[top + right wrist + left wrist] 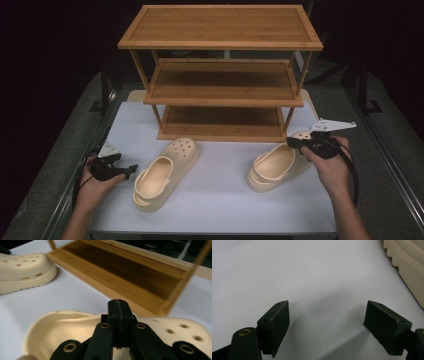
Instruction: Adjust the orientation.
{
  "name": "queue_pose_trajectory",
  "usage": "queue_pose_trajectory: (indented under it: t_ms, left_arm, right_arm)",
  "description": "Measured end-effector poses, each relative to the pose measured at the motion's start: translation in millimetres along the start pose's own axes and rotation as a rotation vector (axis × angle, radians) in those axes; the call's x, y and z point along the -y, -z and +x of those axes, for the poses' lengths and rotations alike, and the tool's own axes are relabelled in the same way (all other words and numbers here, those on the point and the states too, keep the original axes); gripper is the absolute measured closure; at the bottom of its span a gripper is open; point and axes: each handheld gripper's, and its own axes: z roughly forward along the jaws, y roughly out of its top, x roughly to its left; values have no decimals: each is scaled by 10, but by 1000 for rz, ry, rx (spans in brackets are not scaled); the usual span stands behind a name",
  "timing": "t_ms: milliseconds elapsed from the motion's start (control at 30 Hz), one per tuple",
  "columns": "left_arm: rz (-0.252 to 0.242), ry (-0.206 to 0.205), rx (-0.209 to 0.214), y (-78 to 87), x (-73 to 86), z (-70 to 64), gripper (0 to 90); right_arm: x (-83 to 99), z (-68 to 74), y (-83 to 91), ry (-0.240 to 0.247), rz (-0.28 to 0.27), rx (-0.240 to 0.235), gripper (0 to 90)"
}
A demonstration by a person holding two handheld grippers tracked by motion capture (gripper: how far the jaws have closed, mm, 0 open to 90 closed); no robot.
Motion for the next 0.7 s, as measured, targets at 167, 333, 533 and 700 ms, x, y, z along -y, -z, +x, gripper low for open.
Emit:
queue_pose_trajectory:
  t_ms: [167, 333, 533, 700]
  left_arm:
    - [-18, 40, 21, -10, 45, 34, 187]
    - [-18, 57, 32, -17, 52, 51, 182]
    - [-16, 60, 33, -20, 53, 54, 179]
    - [-15, 62, 35, -22, 54, 57, 179]
  right_arm:
    - [46, -285, -13, -43, 9, 61, 899]
    - [103, -630, -77, -94, 24, 137, 899]
    - [165, -847, -149, -130, 37, 180, 899]
    - [238, -1072, -224, -169, 62, 219, 899]
